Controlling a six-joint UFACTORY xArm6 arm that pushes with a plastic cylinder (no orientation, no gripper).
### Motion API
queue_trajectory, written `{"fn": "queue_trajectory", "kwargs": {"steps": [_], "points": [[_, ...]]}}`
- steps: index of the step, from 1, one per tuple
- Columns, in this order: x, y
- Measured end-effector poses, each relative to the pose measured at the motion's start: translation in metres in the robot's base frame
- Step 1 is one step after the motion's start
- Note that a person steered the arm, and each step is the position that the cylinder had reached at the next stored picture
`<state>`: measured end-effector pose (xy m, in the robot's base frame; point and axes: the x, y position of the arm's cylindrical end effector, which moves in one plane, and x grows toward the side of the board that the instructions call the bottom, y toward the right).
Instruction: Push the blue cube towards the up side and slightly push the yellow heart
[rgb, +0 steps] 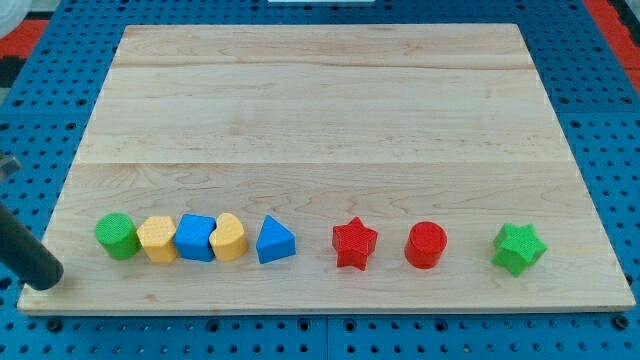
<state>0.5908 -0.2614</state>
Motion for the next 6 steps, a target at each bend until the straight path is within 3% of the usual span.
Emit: {"fn": "queue_trajectory", "kwargs": {"steps": [2, 4, 6], "points": [[0.009, 0.095], [0.006, 0.128], [-0.035, 0.138]]}}
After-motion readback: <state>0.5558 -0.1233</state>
